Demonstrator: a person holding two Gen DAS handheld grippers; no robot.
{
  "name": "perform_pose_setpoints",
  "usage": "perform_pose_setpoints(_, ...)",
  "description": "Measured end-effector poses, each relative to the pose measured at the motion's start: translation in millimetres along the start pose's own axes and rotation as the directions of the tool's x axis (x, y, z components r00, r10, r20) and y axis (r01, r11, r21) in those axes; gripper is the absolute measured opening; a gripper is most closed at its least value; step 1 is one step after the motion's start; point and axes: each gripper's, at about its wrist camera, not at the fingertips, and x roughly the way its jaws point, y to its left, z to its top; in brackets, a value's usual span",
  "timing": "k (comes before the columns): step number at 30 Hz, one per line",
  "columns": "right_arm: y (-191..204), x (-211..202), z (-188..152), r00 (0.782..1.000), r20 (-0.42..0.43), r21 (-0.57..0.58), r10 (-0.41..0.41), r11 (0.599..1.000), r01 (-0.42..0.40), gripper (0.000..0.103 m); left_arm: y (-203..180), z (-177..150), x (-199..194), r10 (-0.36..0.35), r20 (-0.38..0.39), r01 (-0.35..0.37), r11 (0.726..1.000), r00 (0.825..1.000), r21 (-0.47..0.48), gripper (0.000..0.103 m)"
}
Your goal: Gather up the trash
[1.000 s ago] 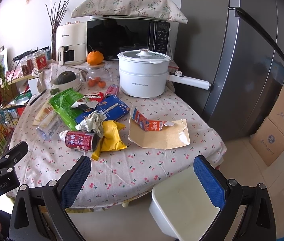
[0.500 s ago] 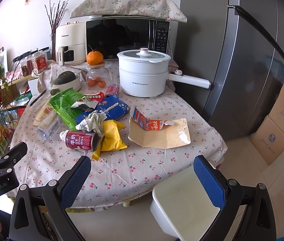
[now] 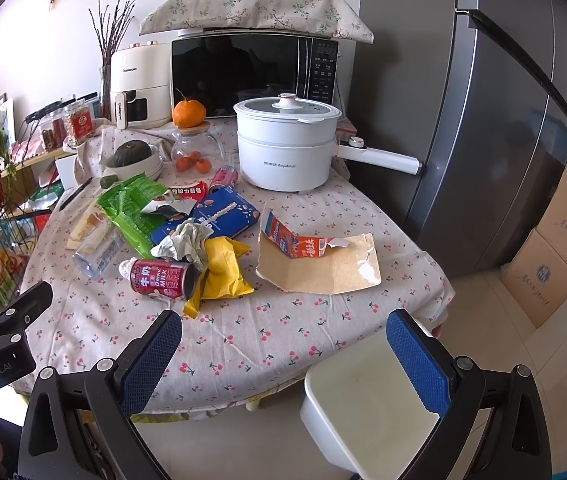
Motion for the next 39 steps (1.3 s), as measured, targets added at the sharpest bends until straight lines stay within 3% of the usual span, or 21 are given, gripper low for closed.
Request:
perform_pose_setpoints(30,-2.4,2.2,0.9,0.999,0.006,-0.019,-0.054,0.998,0.054,0.103,8.8,0.3,8.8,-0.007,0.014,0.007,1.0,1.0,-0.017,0.103)
perform_pose_setpoints(33,-3.0,4.7,1.8,0.998,-0.001,-0.032,-0.056,0.998,0.056,0.103,9.9,2.9,16.3,-0.005,-0.004,0.005,1.0,1.0,0.01,0.103)
perform_pose_setpoints(39,-9.5,22.3,8.0,0.996,-0.089,-0.031,-0.017,0.999,0.014,0.103,20.6,11.1,45.1,-0.071,-0.125,0.071,0.997,0.99,-0.007,0.103)
